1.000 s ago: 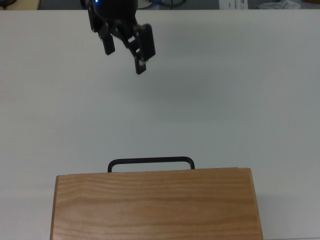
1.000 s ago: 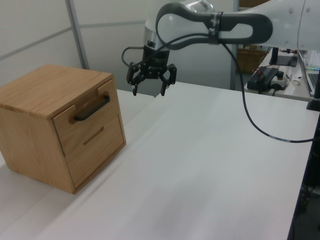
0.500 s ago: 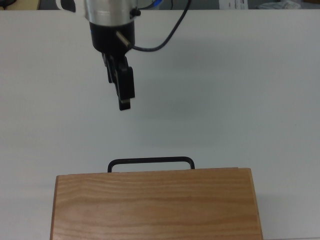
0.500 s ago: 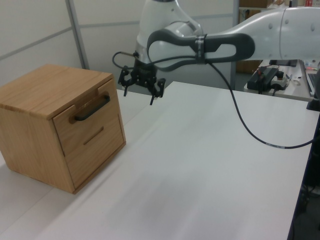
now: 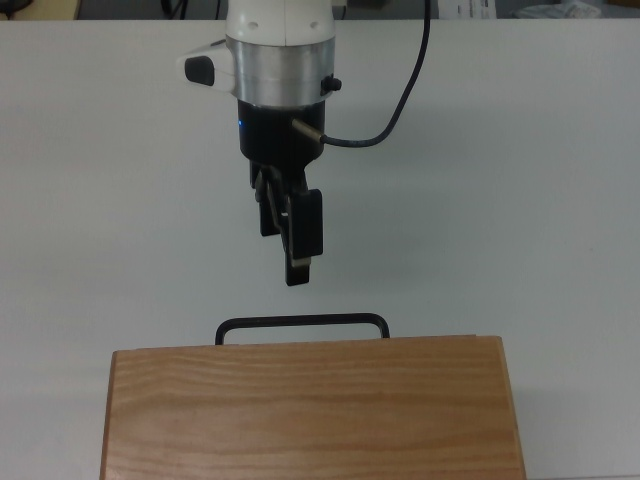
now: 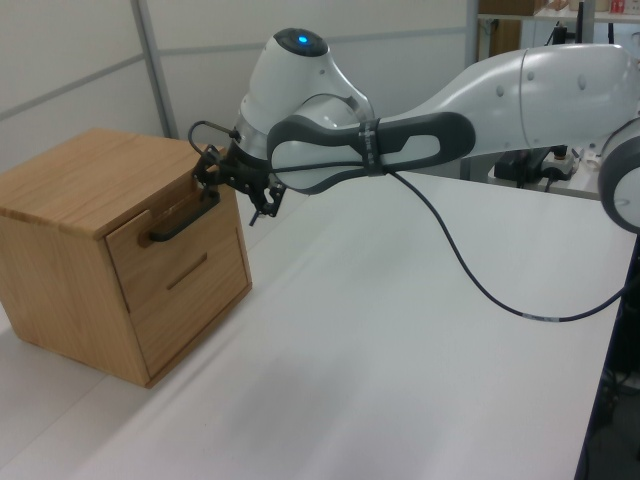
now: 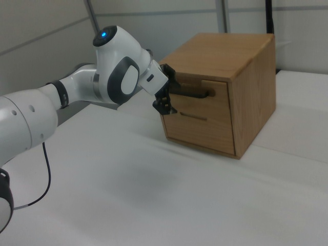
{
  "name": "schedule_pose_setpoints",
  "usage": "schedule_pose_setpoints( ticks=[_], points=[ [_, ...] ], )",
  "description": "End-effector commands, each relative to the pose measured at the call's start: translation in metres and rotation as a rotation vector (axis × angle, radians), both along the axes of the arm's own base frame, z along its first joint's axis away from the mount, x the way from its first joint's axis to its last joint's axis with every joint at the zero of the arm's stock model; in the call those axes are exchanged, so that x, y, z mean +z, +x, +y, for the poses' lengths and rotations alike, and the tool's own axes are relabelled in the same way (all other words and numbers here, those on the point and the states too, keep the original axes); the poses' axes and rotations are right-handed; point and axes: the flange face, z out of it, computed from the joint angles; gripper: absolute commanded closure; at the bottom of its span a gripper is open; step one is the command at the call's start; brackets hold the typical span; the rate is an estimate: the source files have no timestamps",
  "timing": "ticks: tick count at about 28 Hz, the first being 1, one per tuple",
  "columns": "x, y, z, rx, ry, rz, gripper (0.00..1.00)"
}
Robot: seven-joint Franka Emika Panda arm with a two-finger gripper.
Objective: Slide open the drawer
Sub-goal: 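Lower the gripper onto the black bar handle and close on it, then pull the handle straight out, sliding the upper drawer open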
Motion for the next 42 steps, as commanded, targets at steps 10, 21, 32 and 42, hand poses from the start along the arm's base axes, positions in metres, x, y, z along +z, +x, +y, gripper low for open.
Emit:
schedule_pose_setpoints(
  ticks=[10, 21, 32, 42],
  points=[
    [-0.017, 0.039, 0.016, -0.021, -0.012, -0.106, 0.05],
    [-0.033, 0.042, 0.02, -0.023, -0.027, -0.087, 0.42],
    [-0.039, 0.042, 0.019, -0.016, -0.074, -0.081, 1.0],
    [-0.026, 0.03, 0.016, -0.022, -0.091, -0.079, 1.0]
  ],
)
